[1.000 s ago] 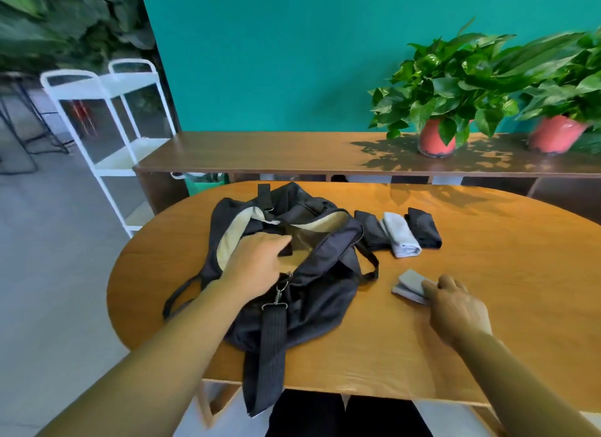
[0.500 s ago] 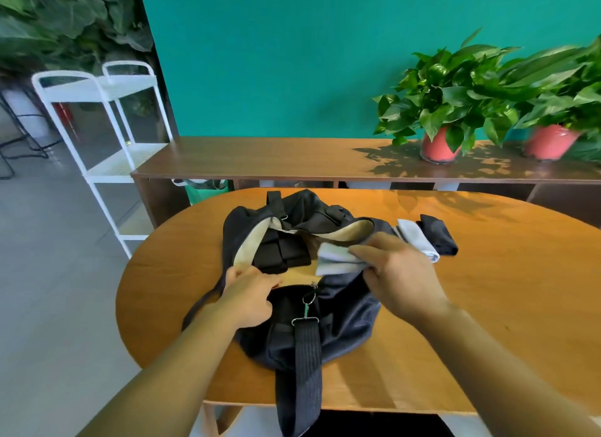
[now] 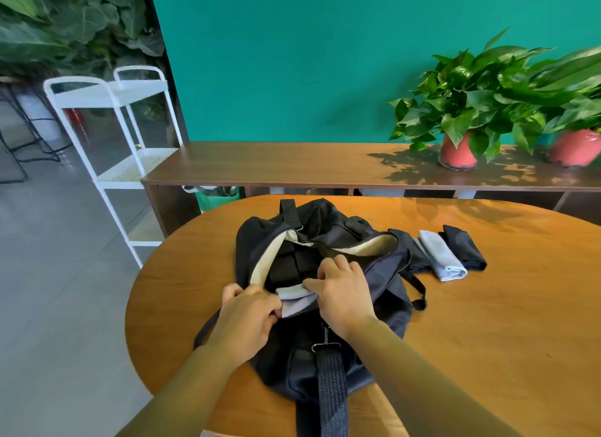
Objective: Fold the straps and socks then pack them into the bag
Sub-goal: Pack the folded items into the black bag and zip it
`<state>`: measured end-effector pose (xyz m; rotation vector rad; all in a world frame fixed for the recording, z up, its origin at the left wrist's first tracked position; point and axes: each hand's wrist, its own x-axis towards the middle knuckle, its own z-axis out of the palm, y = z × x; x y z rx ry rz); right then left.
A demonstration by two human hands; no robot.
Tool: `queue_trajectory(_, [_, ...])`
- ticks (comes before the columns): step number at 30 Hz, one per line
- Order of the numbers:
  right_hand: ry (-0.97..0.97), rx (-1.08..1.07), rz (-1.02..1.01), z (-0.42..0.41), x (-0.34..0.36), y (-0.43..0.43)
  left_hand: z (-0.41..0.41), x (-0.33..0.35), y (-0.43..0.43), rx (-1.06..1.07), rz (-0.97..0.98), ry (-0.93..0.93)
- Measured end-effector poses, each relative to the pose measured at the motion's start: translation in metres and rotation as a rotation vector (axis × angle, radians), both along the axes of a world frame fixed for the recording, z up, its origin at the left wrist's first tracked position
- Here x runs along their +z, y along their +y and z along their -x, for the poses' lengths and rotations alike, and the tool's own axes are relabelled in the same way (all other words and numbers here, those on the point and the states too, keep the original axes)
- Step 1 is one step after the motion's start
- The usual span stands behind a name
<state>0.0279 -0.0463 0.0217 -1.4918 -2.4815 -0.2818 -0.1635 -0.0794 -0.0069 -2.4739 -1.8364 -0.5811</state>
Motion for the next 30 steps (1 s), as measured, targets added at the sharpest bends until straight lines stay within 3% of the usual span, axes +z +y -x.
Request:
queue_trajectory(6, [-0.154,0.078,0.184,0.008,-0.002,0.007,0.016,0.015,0.003,-0.145,0.373,-0.071])
queue_trajectory(9, [-0.238,0.075,0.273,0.008,0.003,0.015,0.012,0.025,0.002,-0.164,0.453,-0.079])
queue_trajectory(25, [-0.278,-0.059,0.154,0.032,0.015,0.004,0.0,0.045,-0.007,-0.193,0.496,-0.246])
queue_trajectory(28, [-0.223,-0.033,0.253,0.036,0.016,0.0,0.0,0.052,-0.005,-0.221,0.474,-0.259])
queue_trajectory(30, [-0.112,-0.077,0.464,0.031,0.019,0.004,0.003,0.053,-0.004,-0.209,0.494,-0.244])
